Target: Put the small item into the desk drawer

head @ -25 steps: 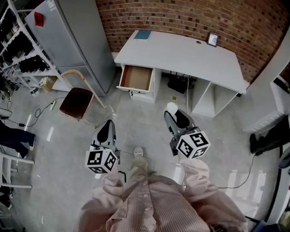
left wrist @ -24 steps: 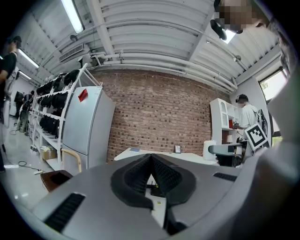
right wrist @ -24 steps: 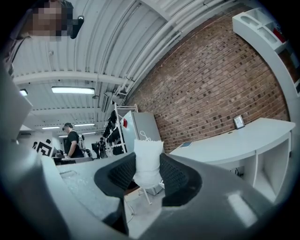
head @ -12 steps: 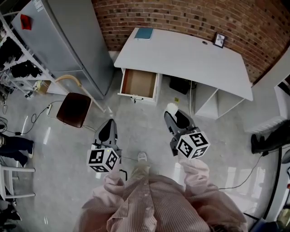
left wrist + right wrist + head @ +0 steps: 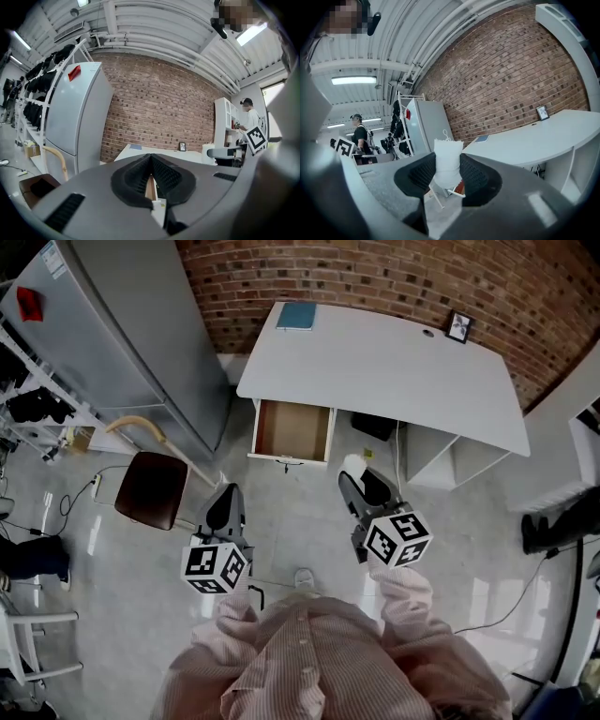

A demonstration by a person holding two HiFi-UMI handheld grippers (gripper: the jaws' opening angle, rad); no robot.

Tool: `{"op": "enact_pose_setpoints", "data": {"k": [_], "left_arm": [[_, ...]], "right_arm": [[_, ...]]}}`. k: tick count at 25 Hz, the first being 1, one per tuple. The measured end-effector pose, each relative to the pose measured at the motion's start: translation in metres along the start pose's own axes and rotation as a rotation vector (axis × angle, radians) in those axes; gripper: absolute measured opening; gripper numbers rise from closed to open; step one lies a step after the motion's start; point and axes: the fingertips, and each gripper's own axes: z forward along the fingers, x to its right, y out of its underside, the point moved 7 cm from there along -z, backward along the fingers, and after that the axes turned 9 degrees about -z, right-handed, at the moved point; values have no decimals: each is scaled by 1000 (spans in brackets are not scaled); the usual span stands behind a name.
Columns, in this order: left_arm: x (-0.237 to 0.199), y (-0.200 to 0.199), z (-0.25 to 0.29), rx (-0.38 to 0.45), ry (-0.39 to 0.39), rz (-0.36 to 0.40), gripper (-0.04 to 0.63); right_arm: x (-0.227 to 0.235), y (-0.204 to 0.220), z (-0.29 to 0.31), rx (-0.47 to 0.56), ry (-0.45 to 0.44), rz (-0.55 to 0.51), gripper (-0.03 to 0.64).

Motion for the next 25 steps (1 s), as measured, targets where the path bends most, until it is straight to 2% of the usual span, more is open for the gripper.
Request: {"op": "enact_pose_setpoints", "data": {"k": [7, 15, 25], "left_arm": [[-27, 1, 24, -27, 18, -21, -2], [-55, 5, 50, -52, -10, -60, -2], [-101, 2, 117, -97, -31, -110, -2]], "right_arm": [[3, 10, 35, -48, 26, 15, 161], [11, 19, 80, -98, 3, 21, 161], [42, 29, 165, -175, -10, 18, 161]]}}
